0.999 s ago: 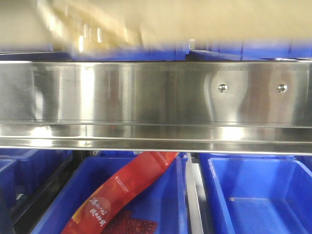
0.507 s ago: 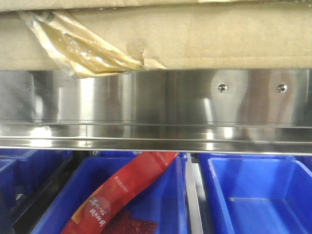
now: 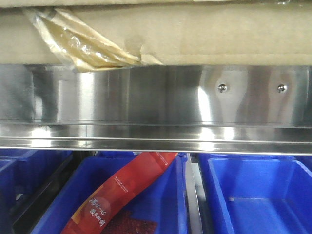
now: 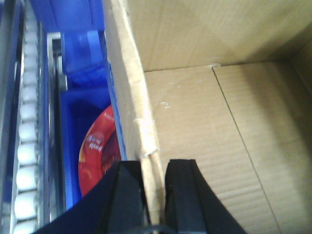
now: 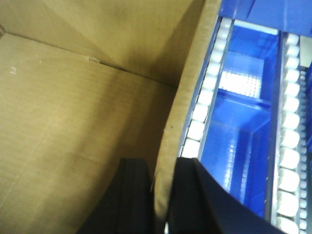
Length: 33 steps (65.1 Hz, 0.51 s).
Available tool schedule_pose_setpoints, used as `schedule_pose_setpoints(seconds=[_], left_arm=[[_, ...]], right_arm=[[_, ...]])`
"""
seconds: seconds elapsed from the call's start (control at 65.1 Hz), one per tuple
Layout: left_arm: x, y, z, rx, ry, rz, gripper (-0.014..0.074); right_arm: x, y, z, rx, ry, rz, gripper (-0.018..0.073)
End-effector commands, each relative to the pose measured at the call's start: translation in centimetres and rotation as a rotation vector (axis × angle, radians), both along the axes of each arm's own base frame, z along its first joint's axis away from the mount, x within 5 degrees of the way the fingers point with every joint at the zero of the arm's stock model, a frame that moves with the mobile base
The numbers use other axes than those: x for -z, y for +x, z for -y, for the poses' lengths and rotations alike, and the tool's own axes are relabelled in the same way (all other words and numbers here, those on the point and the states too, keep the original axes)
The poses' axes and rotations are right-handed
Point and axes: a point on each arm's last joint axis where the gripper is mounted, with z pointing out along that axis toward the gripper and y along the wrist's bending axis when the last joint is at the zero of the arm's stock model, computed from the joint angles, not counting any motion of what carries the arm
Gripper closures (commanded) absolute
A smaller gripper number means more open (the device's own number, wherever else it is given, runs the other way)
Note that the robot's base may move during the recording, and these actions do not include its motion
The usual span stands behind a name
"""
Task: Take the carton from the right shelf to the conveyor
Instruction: 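Lift the carton off the shelf with both grippers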
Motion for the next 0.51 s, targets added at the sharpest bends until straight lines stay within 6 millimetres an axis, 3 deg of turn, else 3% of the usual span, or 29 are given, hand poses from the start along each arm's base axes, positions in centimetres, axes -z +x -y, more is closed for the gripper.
schedule_pose_setpoints(seconds=[0.0, 0.492], left_arm=[[-1.03, -0.36, -0.46, -0.009, 0.008, 0.088, 0.0606], [-2.02, 0.19, -0.20, -0.003, -0.034, 0.209, 0.0606]], right_arm=[[-0.57, -0.33, 0.85, 0.020, -0.044, 0.052, 0.0627], [-0.57, -0.33, 0.85, 0.020, -0.044, 0.052, 0.0627]])
